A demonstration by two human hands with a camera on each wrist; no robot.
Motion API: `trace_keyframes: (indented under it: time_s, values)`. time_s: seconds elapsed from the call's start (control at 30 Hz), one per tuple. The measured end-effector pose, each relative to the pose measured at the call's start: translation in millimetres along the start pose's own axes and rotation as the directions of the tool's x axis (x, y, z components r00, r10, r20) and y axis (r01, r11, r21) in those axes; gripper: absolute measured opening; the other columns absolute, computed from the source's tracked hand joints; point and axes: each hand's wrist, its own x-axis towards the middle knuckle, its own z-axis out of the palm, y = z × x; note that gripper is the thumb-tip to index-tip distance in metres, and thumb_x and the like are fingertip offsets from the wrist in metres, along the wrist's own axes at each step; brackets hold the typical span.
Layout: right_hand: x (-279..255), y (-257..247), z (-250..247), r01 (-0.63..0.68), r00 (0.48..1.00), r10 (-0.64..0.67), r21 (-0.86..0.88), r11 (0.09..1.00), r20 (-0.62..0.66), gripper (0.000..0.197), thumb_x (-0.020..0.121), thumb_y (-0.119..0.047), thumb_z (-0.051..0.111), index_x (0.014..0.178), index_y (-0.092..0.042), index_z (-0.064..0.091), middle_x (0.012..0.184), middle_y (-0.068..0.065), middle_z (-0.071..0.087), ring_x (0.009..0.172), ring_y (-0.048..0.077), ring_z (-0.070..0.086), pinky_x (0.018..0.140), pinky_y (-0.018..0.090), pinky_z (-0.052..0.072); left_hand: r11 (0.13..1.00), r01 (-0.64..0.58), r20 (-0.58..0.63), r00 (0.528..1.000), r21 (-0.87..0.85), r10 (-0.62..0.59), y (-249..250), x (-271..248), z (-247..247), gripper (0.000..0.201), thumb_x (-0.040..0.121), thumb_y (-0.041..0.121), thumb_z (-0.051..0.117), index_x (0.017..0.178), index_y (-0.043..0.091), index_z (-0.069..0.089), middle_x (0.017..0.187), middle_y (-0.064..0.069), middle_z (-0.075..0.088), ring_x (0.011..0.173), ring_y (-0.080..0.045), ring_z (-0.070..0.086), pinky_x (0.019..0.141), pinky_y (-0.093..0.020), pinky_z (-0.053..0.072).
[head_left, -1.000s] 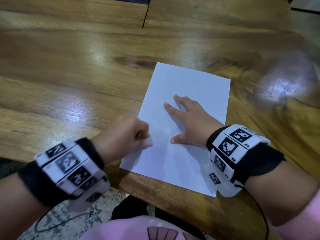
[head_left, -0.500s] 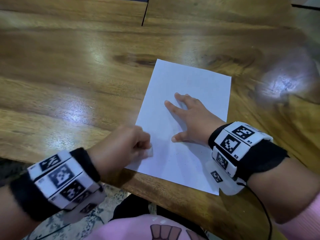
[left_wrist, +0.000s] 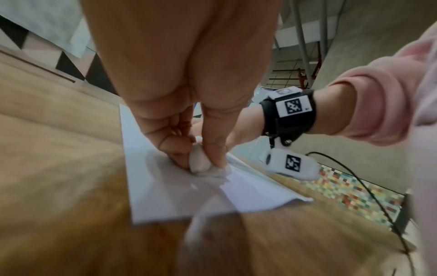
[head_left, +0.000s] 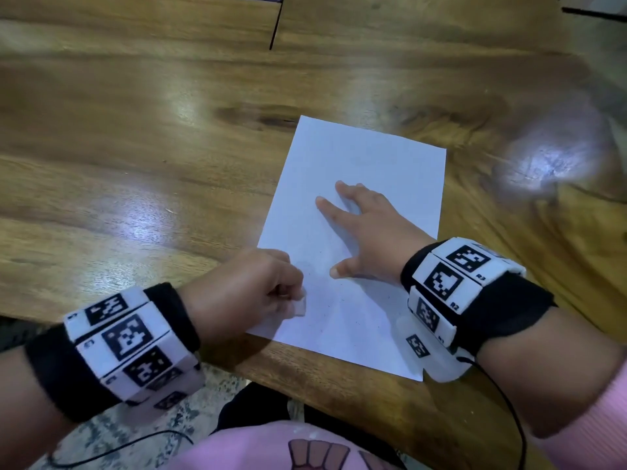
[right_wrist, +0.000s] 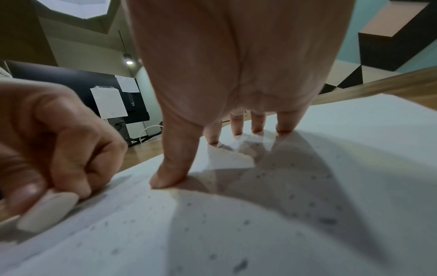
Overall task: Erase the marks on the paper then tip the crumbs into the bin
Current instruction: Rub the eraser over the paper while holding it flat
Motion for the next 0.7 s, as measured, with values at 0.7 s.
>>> trace_keyframes:
  time_s: [0.7]
  values:
    - [0.6,14.5,-10.8,0.031,0.997,-0.030,-0.007,1.000,0.072,0.100,0.083,-0.033,0.066,0.150,-0.017,-0.006,0.158,-0.005,-0.016,0.146,0.016,-0.008,0.114,0.023,0.002,0.999,0.013,-0.168,0.986,0.040,-0.006,11.3,58.7,-23.9,0.011,0.073,0.014,0.069,0.083,0.013,0.065,0.073,-0.006,0.067,0.065,-0.019,0.057,0.062,-0.024,0.042]
